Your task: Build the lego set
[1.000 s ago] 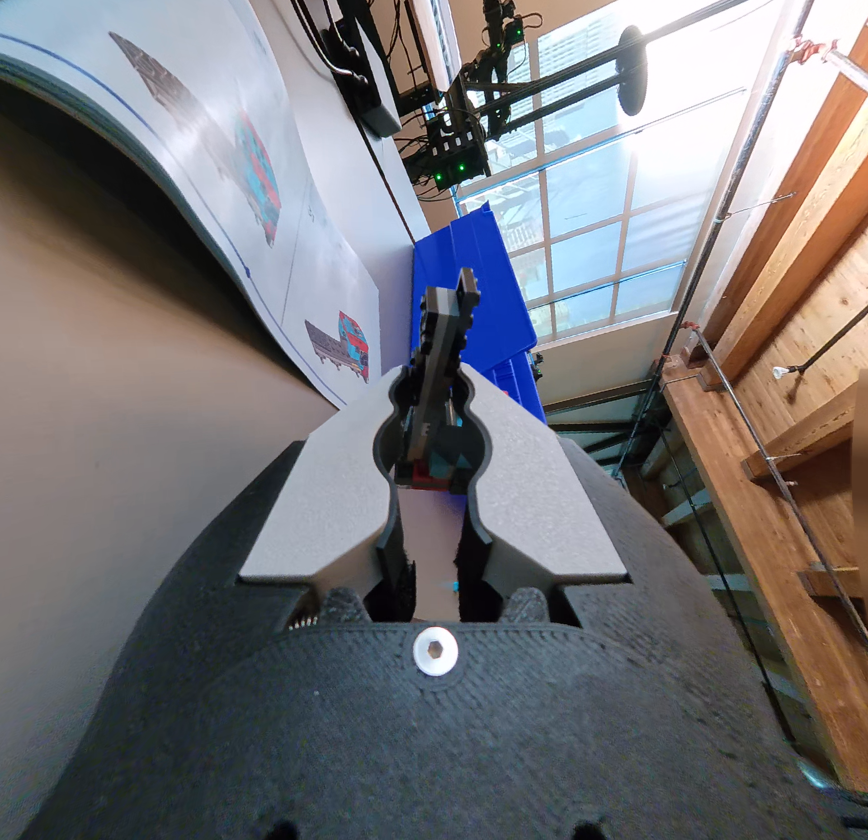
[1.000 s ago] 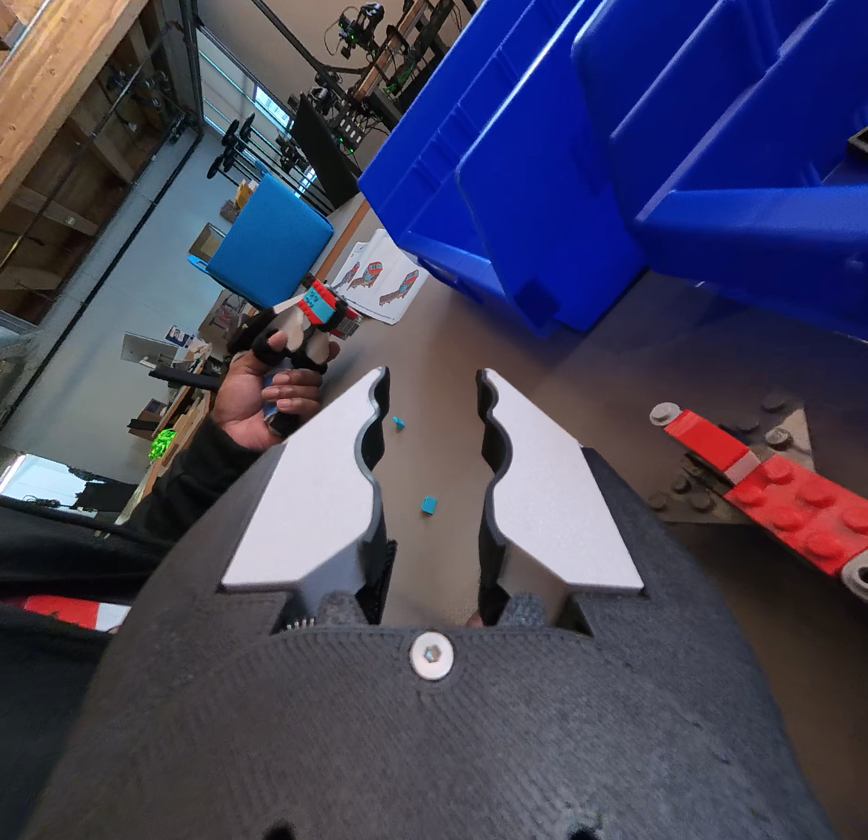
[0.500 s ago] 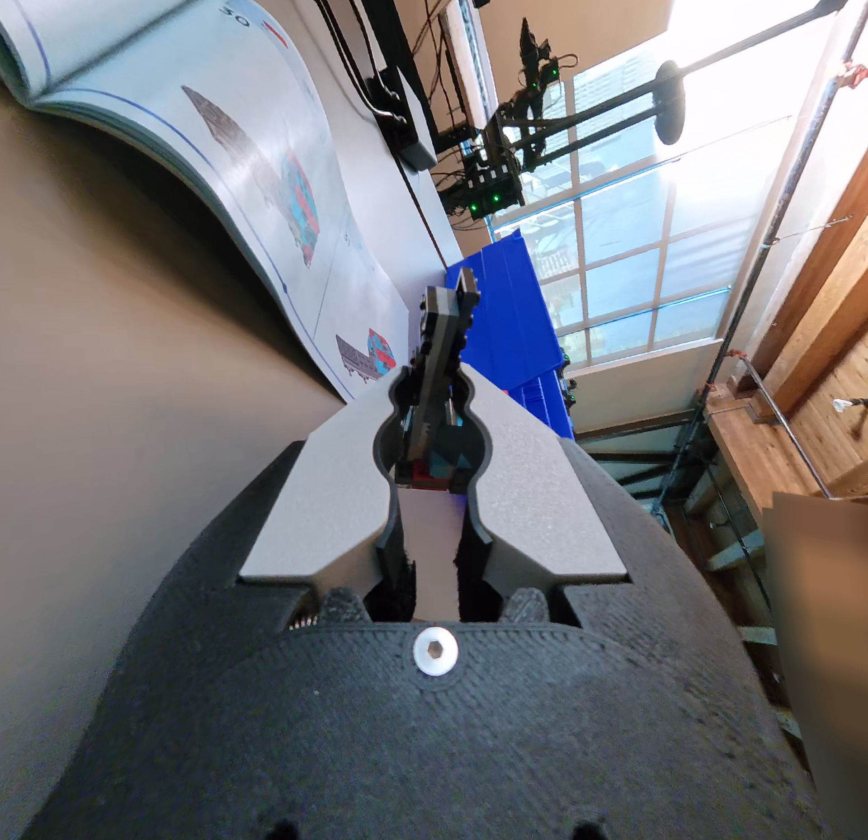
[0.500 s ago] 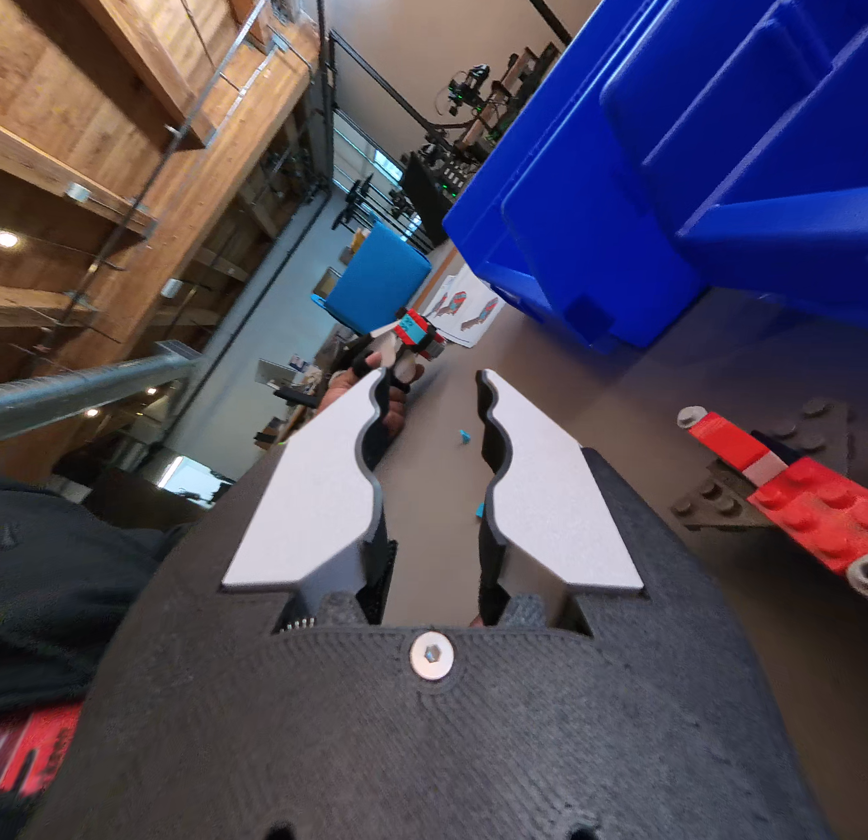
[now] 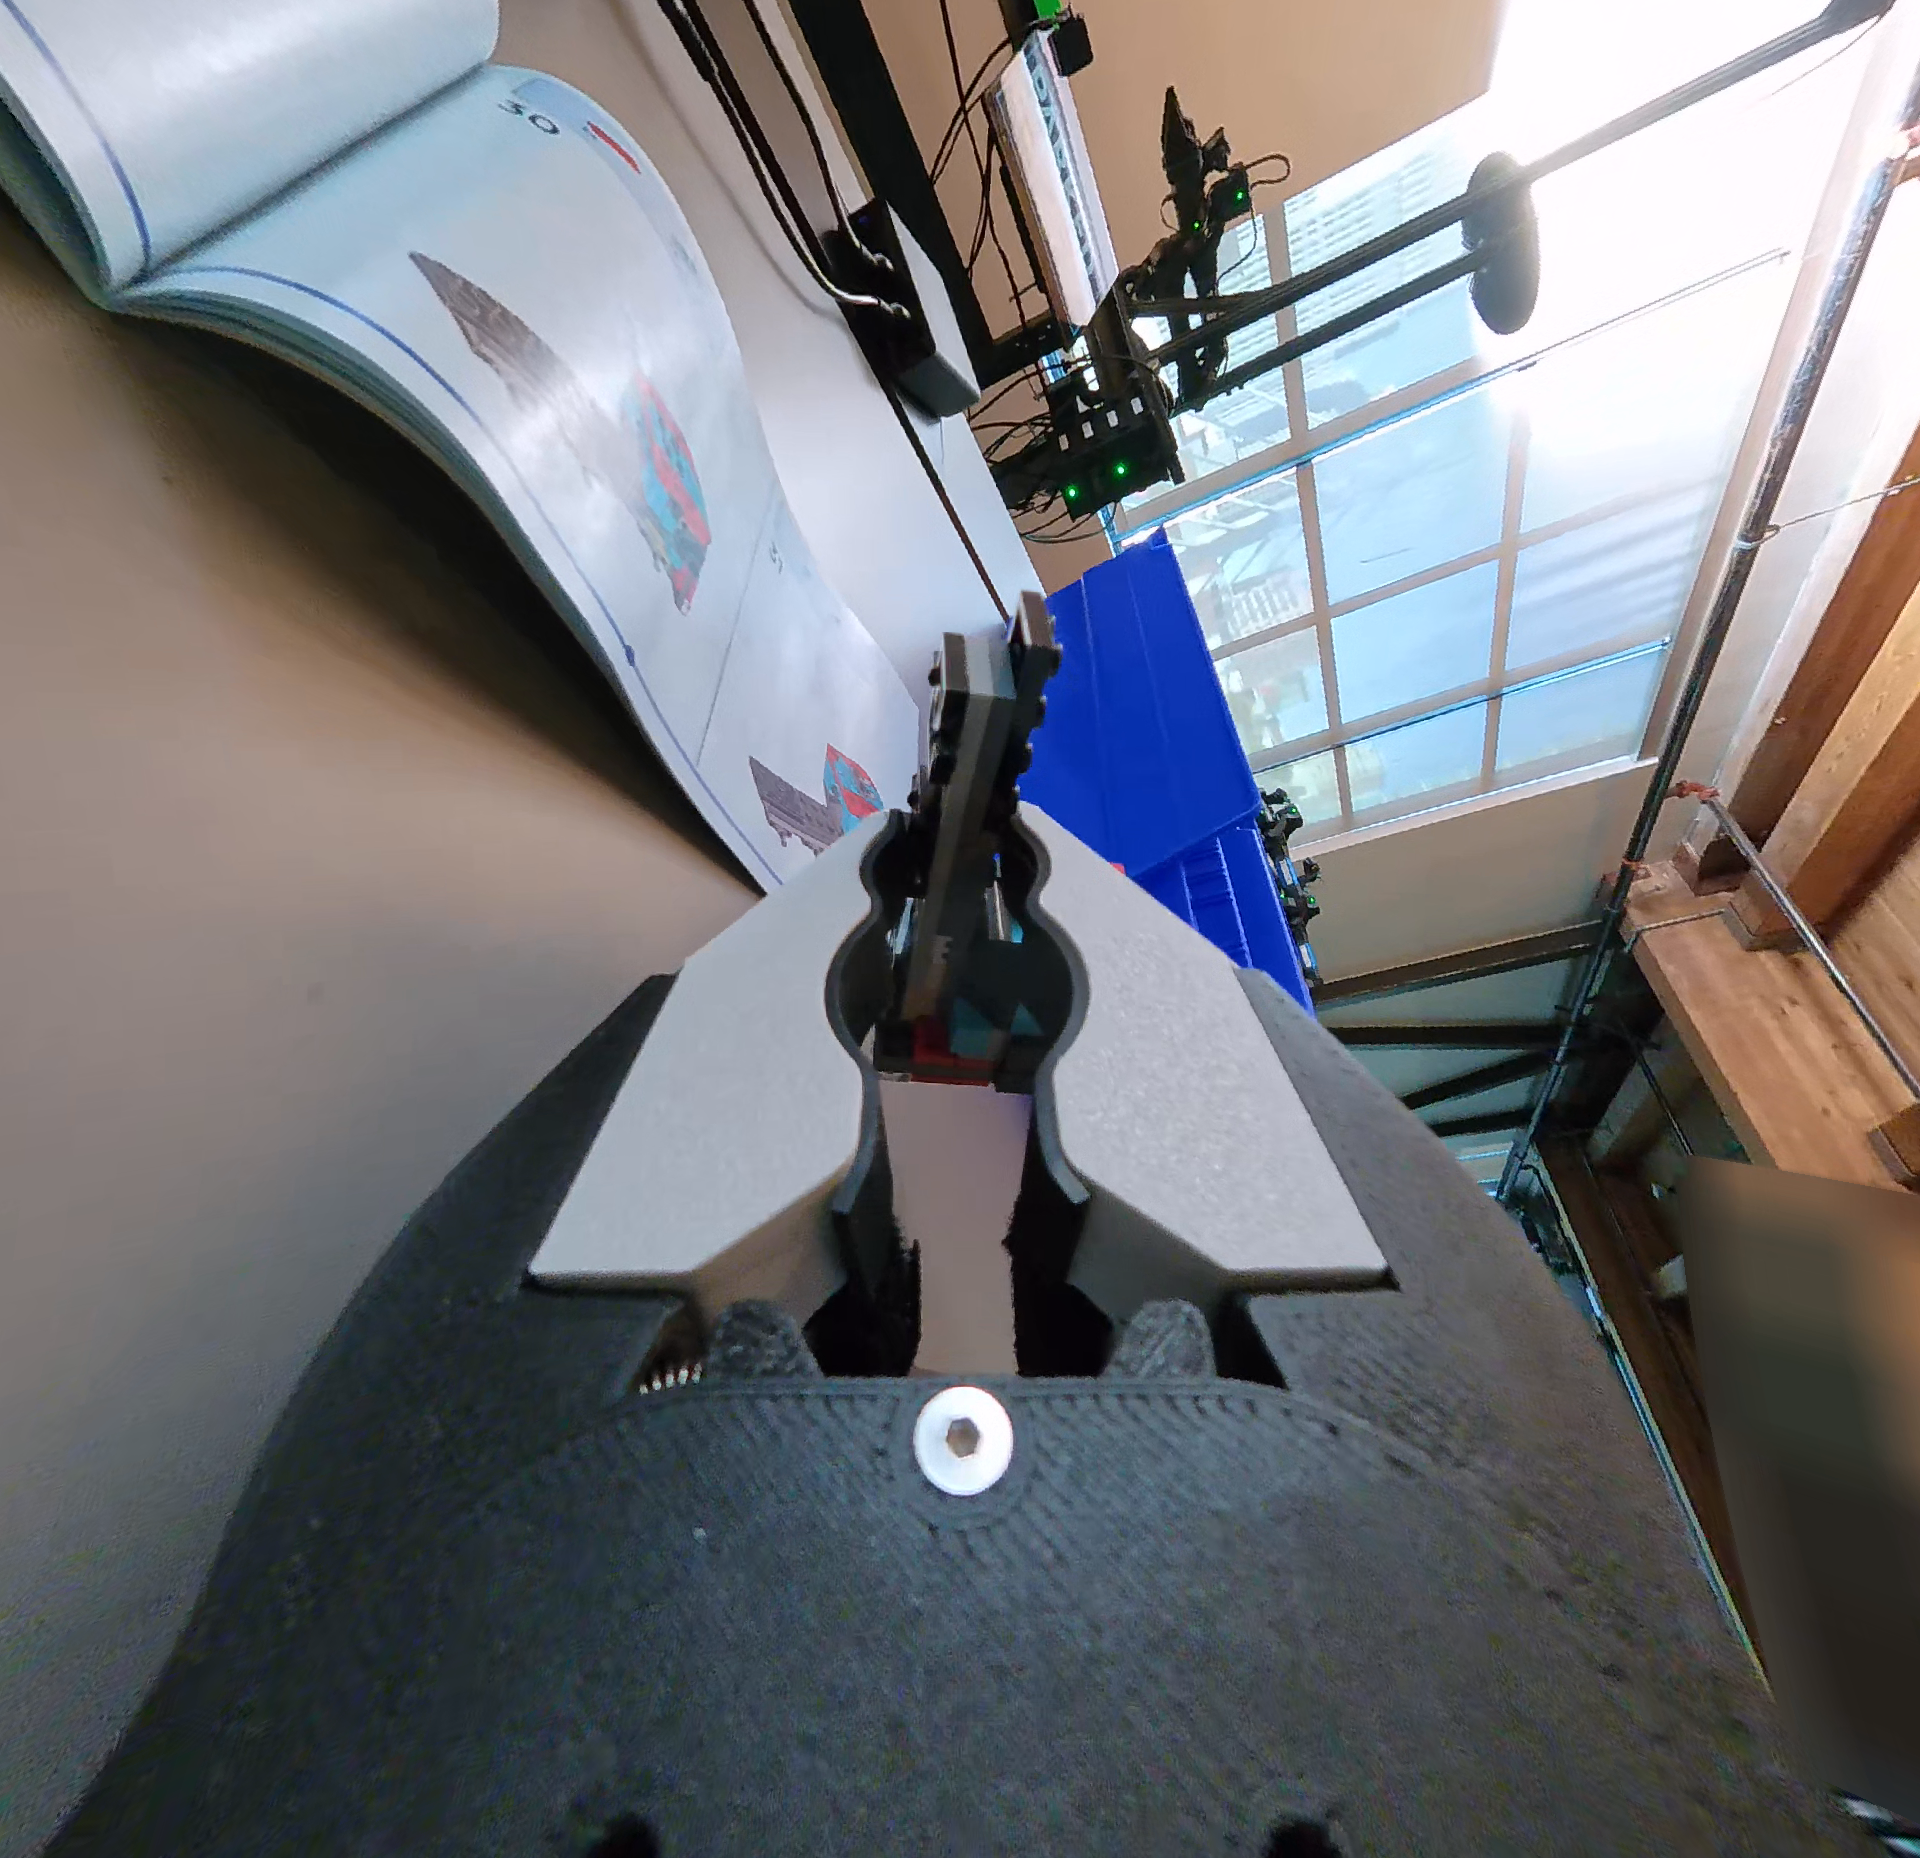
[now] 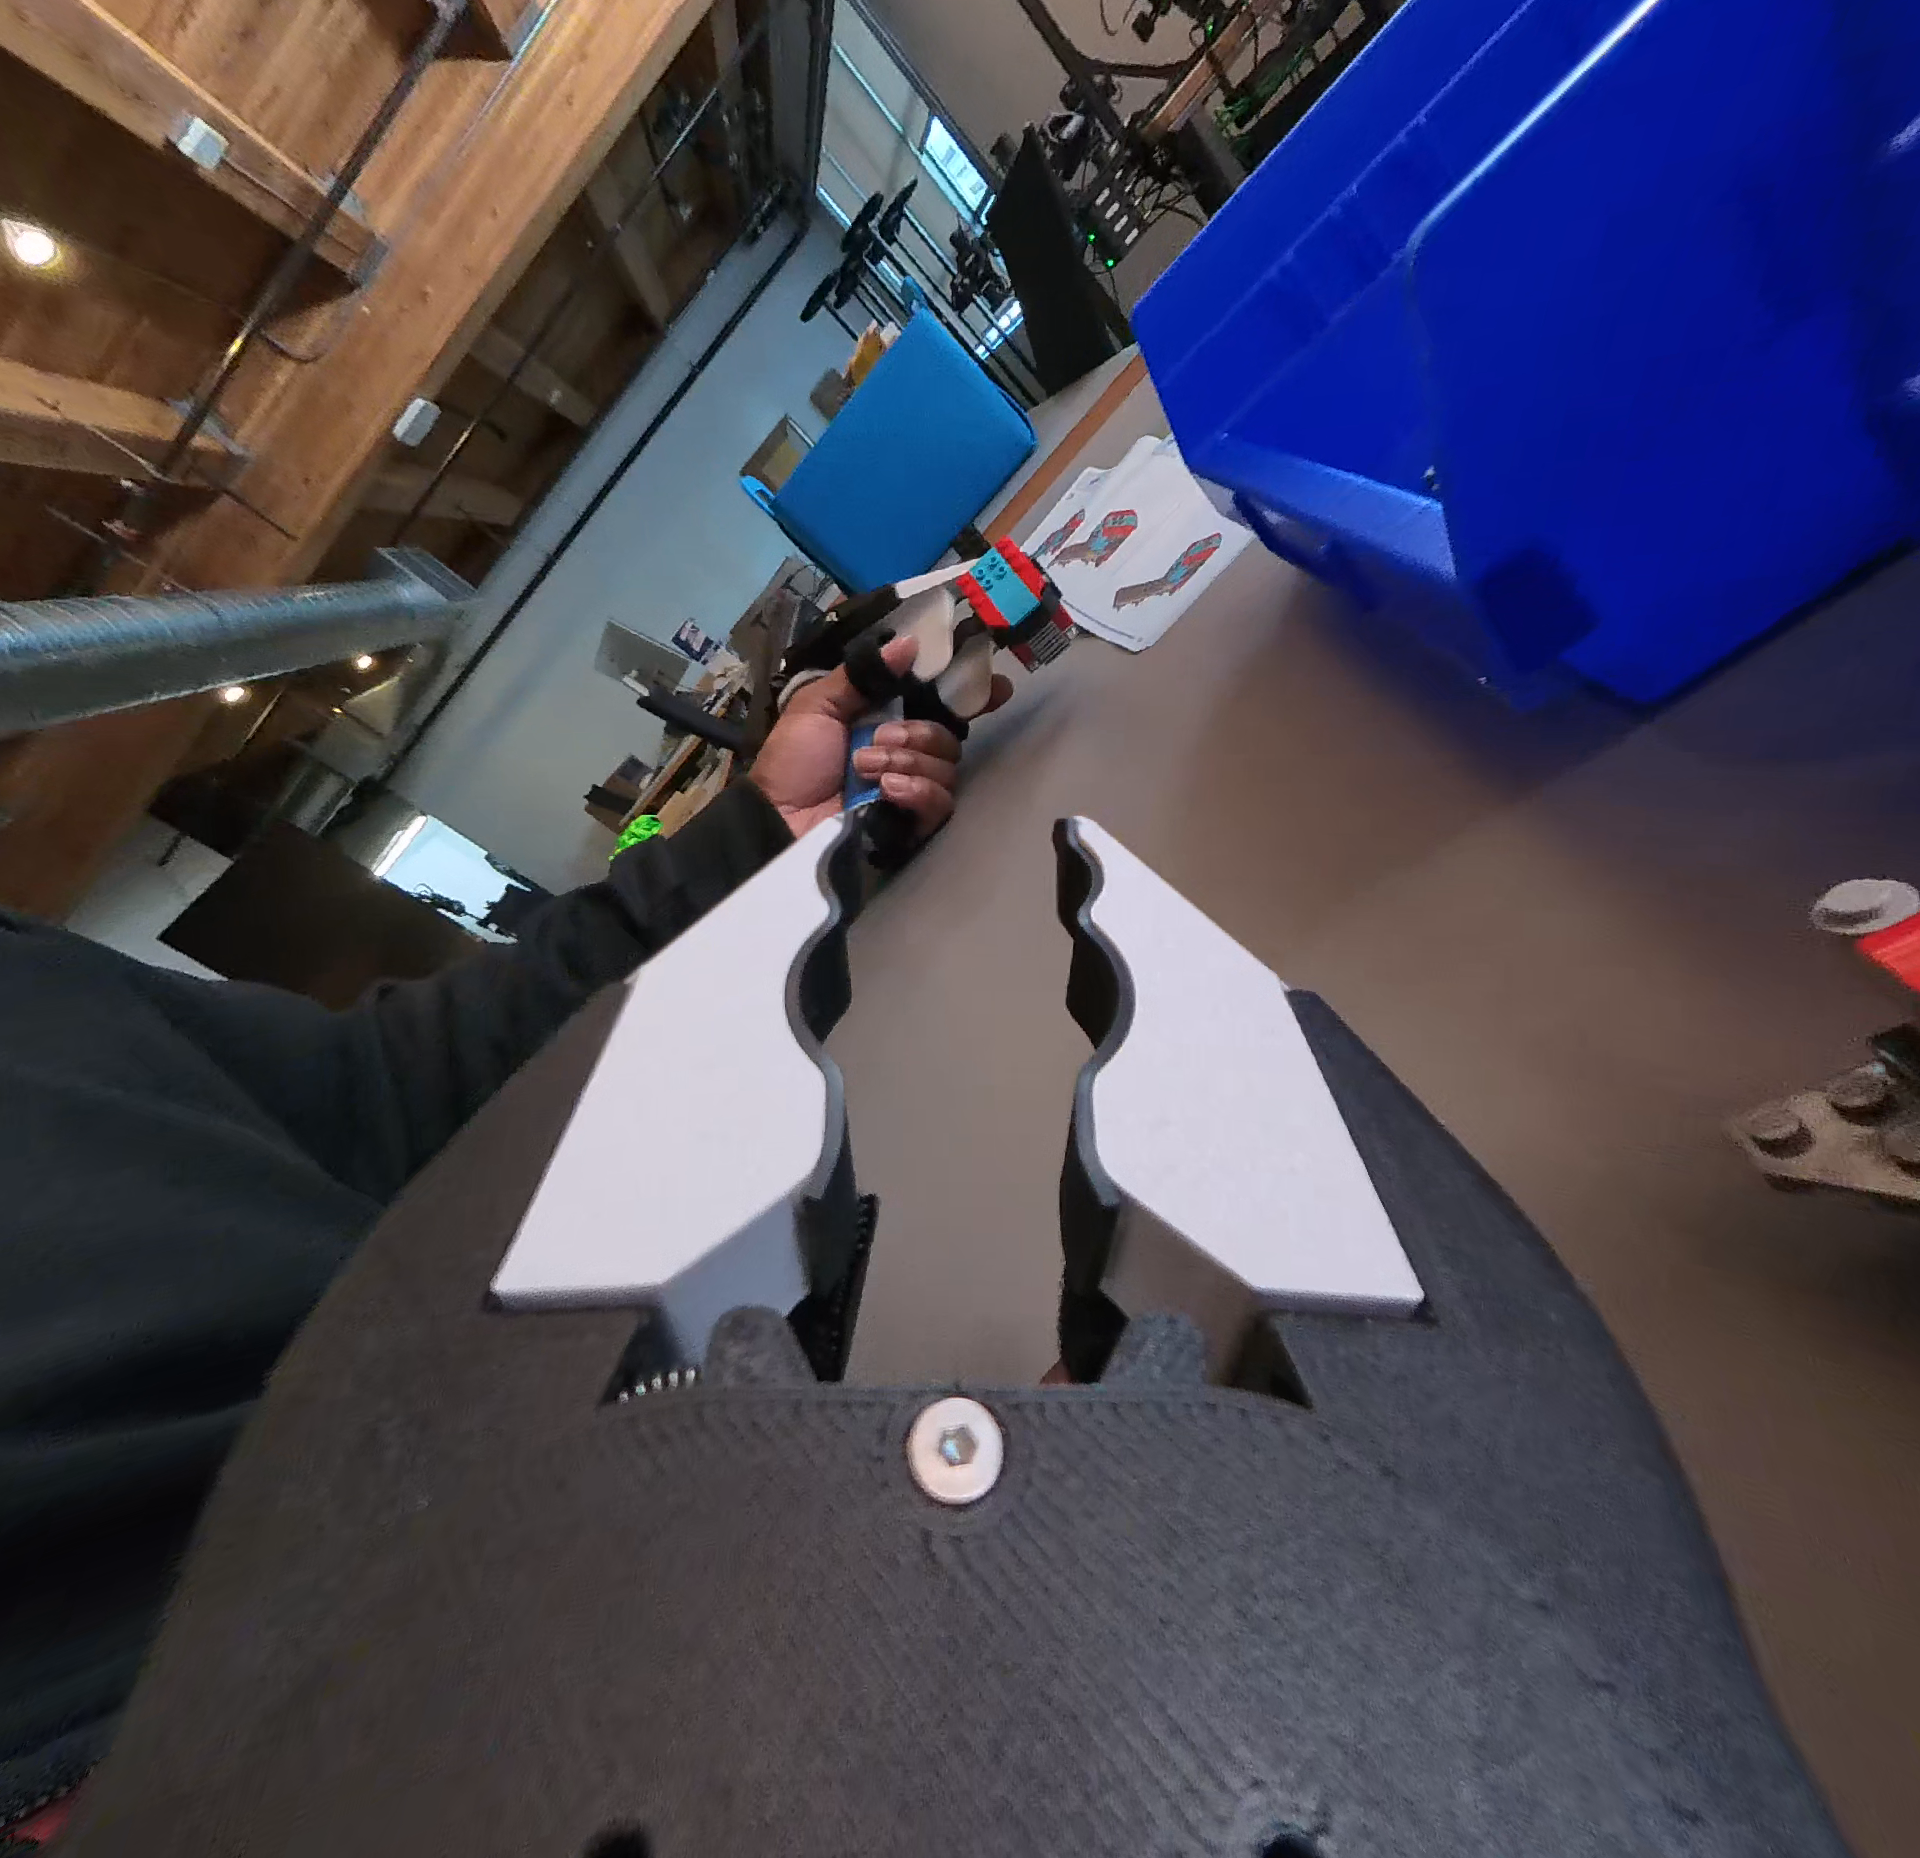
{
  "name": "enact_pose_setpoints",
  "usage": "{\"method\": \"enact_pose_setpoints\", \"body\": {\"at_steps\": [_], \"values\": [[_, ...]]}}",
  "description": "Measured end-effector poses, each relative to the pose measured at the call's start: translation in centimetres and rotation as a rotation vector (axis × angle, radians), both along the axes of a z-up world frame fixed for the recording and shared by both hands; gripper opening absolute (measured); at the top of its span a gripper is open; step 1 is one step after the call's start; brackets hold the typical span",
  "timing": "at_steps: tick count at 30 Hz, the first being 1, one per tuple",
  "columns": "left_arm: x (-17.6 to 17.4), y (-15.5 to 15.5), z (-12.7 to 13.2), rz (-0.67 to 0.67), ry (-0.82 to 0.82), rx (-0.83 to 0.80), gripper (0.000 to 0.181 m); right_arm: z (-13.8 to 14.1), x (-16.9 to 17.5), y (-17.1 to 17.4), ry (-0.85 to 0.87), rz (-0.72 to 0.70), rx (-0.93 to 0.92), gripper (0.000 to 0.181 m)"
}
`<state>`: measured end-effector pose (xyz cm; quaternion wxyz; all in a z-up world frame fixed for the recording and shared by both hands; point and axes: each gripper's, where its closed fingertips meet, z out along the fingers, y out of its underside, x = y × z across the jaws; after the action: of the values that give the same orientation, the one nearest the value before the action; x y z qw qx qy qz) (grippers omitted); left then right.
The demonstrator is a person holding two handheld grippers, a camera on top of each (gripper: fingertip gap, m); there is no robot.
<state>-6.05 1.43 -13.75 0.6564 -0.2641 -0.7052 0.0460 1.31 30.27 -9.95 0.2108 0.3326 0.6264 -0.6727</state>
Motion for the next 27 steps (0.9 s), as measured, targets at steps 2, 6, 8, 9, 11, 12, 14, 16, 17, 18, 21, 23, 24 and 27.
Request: {"method": "enact_pose_setpoints", "body": {"at_steps": [2,6,8,9,11,12,14,16,17,18,21,23,24,27], "values": [[0.0,-0.1,-0.1,0.008,-0.009,0.001,0.017,0.1,0.0,0.2,-0.022,0.005,-0.019,0.037],[-0.1,-0.1,-0.4,0.005,-0.029,-0.001,0.017,0.2,-0.1,0.4,-0.057,0.015,-0.044,0.037],[-0.2,0.0,-0.6,0.000,-0.040,0.000,0.017,0.3,0.0,0.5,-0.070,0.023,-0.056,0.037],[-0.2,0.0,-0.7,-0.001,-0.046,-0.001,0.017,0.3,-0.1,0.5,-0.076,0.025,-0.063,0.037],[-0.3,0.0,-0.8,-0.004,-0.054,-0.001,0.017,0.4,-0.1,0.7,-0.091,0.028,-0.080,0.037],[-0.3,0.0,-0.8,-0.005,-0.058,-0.001,0.017,0.5,-0.2,0.7,-0.097,0.028,-0.086,0.037],[-0.3,0.0,-0.9,-0.007,-0.063,-0.001,0.017,0.5,-0.2,0.8,-0.103,0.028,-0.092,0.037],[-0.4,0.1,-1.0,-0.008,-0.067,-0.002,0.017,0.5,-0.2,0.8,-0.103,0.030,-0.091,0.037],[-0.4,0.1,-1.0,-0.009,-0.069,-0.002,0.017,0.5,-0.2,0.7,-0.102,0.032,-0.089,0.037],[-0.4,0.1,-1.0,-0.009,-0.072,-0.003,0.017,0.5,-0.2,0.7,-0.101,0.033,-0.088,0.037],[-0.4,0.1,-1.1,-0.010,-0.078,-0.007,0.017,0.5,-0.2,0.7,-0.106,0.037,-0.093,0.037],[-0.4,0.1,-1.2,-0.010,-0.083,-0.007,0.017,0.6,-0.2,0.8,-0.112,0.037,-0.102,0.037],[-0.4,0.1,-1.2,-0.010,-0.085,-0.007,0.017,0.6,-0.2,0.8,-0.116,0.036,-0.106,0.037],[-0.5,0.2,-1.3,-0.013,-0.090,-0.010,0.017,0.6,-0.3,0.9,-0.125,0.037,-0.115,0.037]]}}
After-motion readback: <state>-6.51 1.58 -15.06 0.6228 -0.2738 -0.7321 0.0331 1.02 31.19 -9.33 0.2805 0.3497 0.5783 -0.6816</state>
